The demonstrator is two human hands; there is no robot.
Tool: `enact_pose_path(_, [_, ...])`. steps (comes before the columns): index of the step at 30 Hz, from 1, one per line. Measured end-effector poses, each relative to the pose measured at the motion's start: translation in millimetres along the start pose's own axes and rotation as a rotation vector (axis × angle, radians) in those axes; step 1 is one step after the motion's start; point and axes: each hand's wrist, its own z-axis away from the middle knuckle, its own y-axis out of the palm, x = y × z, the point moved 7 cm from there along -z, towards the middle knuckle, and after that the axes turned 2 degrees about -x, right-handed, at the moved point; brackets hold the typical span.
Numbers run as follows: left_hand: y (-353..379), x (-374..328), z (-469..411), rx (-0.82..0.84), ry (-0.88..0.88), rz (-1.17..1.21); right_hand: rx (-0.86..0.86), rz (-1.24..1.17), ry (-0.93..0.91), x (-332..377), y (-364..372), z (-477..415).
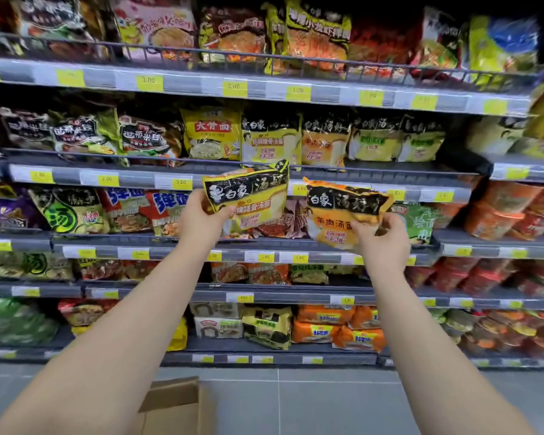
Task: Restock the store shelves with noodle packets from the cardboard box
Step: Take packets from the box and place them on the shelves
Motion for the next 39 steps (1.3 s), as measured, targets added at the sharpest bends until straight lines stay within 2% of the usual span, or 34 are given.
enact_pose_path(6, [31,-40,-58,-0.061,0.142,0.039,-0.067,-0.223,-0.033,4,16,-56])
enact_pose_path(11, [65,-68,-112,-0.023,0.251,0.065,-0.142,-0.270,-0.132,22,32,-99])
enact_pose_path(19, [105,-63,-188,0.062,0.237,0.028,-0.168,-0.309,-0.191,34,66,-151])
enact_pose_path(26, [117,-51,-214,0.062,0.161,0.007,-0.082,-0.339,-0.233,36,89,-174])
enact_pose_path(28, [115,-43,-218,0.005,0.101,-0.080,-0.059,-0.385,-0.232,37,92,-184])
enact_pose_path(30, [105,-43,-215,-0.183,0.082,-0.241,-0.043,-0.379,-0.235,41,95,-195])
enact_pose_path(32, [100,-54,-200,-0.336,0.156,-0.297,-0.032,-0.345,-0.241,41,99,-207])
enact_pose_path(33, [103,-61,-191,-0.355,0.218,-0.268,-0.019,-0.325,-0.239,41,102,-212])
enact_pose_path(37, [138,-76,-160,-0.217,0.377,-0.219,0.058,-0.212,-0.201,43,119,-222])
enact_pose_path(39, [161,-83,-147,-0.105,0.444,-0.222,-0.001,-0.101,-0.204,44,121,-226])
